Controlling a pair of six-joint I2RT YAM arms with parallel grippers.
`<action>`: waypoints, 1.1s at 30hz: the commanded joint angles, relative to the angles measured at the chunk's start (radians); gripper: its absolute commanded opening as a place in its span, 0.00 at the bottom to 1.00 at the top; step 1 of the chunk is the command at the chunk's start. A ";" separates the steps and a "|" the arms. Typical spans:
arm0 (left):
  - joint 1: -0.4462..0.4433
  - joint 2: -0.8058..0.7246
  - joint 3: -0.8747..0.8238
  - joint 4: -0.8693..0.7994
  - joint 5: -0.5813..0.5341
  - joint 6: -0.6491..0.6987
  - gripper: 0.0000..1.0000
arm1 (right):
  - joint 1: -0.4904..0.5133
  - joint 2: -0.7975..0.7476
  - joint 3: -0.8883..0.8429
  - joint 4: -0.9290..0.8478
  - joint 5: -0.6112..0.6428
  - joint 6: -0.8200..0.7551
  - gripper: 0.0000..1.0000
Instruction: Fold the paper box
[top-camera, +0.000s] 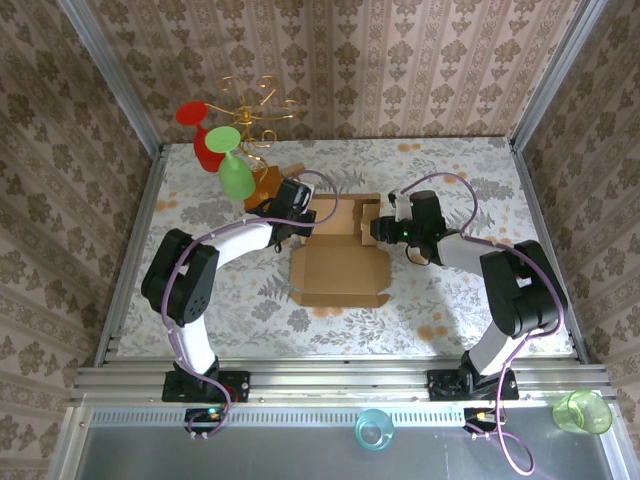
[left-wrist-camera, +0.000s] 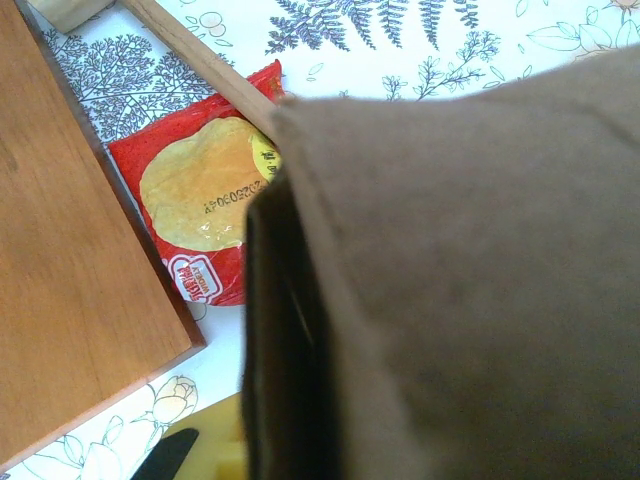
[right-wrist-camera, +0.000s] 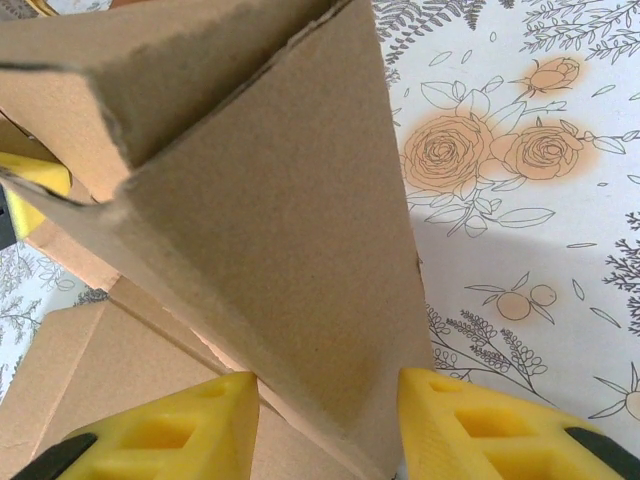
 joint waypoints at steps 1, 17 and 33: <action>-0.016 0.029 0.005 -0.020 -0.004 0.047 0.00 | 0.012 0.010 0.030 0.016 0.036 -0.031 0.42; -0.028 0.038 0.007 -0.015 -0.023 0.049 0.00 | 0.048 0.028 0.049 0.028 0.149 -0.059 0.48; -0.038 0.037 -0.037 0.028 -0.062 0.038 0.00 | 0.112 0.047 0.022 0.100 0.366 -0.053 0.42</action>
